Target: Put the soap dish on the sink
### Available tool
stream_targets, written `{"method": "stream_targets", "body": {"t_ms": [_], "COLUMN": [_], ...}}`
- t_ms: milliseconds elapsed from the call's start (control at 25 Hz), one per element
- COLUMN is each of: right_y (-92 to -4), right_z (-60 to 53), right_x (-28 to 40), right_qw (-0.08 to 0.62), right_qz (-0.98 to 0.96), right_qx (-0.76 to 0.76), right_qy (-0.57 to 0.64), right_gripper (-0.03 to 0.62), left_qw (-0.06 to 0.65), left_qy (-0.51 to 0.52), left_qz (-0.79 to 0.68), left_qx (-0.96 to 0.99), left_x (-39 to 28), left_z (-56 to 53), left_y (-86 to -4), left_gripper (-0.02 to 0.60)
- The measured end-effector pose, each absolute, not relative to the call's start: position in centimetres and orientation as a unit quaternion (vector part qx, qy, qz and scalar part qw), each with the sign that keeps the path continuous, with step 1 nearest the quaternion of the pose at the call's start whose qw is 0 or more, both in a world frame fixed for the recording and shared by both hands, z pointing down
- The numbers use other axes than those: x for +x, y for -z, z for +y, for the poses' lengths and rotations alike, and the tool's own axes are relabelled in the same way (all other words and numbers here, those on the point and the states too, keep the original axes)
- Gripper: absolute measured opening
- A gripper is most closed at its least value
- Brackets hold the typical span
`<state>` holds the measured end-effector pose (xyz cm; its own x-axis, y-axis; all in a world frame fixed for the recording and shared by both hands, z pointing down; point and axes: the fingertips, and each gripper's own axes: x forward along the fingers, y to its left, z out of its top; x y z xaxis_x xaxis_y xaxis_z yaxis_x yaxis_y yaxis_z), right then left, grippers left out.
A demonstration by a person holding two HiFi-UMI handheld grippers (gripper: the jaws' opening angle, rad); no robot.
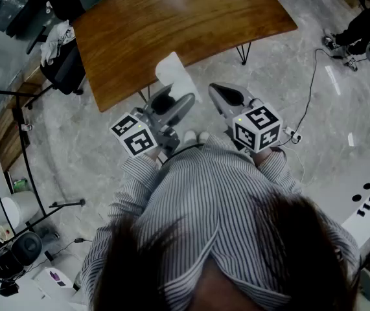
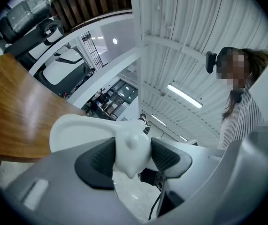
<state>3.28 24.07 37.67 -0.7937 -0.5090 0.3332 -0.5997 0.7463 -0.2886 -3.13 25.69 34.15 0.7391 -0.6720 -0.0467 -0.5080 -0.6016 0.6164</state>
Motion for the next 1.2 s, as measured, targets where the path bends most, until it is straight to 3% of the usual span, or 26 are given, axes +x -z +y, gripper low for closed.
{"method": "stream_targets", "body": {"t_ms": [1200], "right_y": [-39.3], "right_z": [22.0], "right_x": [5.3], "right_qw": [0.139], "right_qz": [-0.921], "right_qx": [0.318], "right_qy": [-0.176], "right_gripper": [0.002], "left_qw": [0.271], "left_qy": [0.120], "left_qz": [-0.350], "left_qx": [0.889], "left_x": [-2.5], "left_z": [21.4], "left_y": [-34.8], "left_gripper": [0.238]}}
